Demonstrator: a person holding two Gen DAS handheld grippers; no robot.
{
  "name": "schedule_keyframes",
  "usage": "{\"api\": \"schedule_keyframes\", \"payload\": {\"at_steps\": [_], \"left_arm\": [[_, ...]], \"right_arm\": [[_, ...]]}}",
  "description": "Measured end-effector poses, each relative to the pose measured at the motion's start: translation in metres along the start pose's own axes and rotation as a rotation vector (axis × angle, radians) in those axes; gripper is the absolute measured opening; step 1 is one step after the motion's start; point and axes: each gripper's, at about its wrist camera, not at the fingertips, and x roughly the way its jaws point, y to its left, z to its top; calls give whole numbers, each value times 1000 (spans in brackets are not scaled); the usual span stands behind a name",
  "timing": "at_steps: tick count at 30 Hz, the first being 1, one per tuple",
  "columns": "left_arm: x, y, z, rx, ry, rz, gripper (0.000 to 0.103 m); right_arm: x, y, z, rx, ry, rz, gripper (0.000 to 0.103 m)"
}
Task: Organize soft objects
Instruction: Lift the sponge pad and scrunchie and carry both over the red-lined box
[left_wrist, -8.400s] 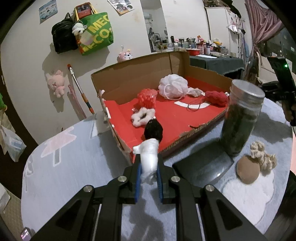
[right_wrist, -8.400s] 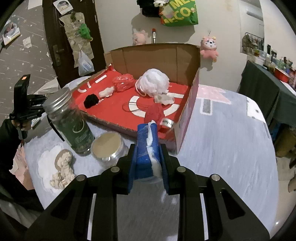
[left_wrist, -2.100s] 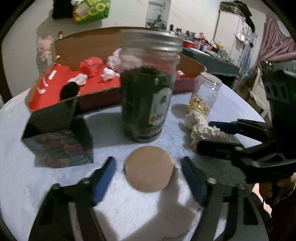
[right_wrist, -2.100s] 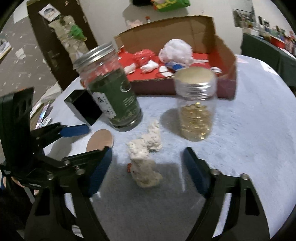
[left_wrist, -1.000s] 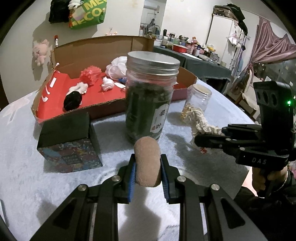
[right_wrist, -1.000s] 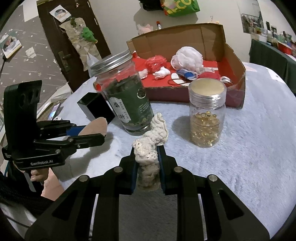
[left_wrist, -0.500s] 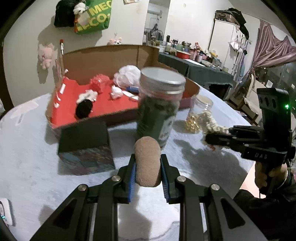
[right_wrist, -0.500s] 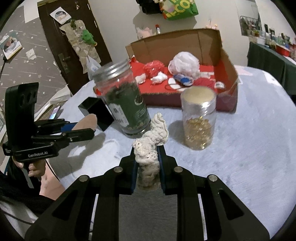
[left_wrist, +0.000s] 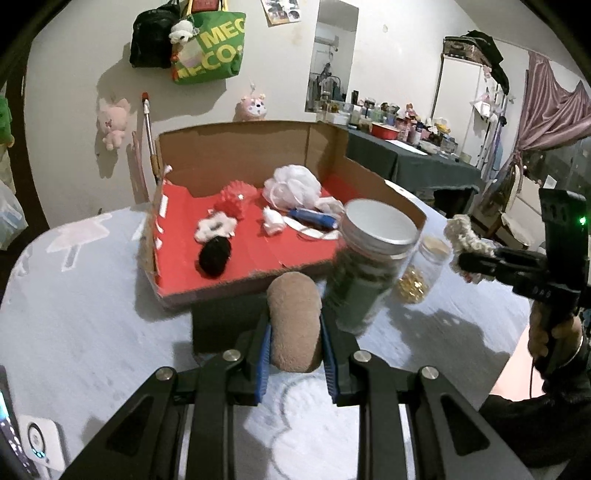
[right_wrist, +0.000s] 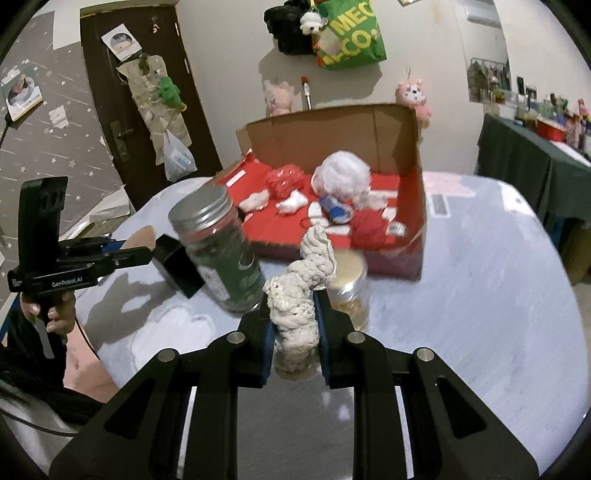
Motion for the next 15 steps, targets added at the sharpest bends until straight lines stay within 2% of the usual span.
{"api": "schedule_keyframes", "payload": {"at_steps": [8,15], "left_arm": [[13,10,29,73,25,-1,25],[37,17,55,131,78,-25,25]], "right_arm": [[6,-14,38,-55,5,9,19],[35,-23,71,-112,66,44,19]]}}
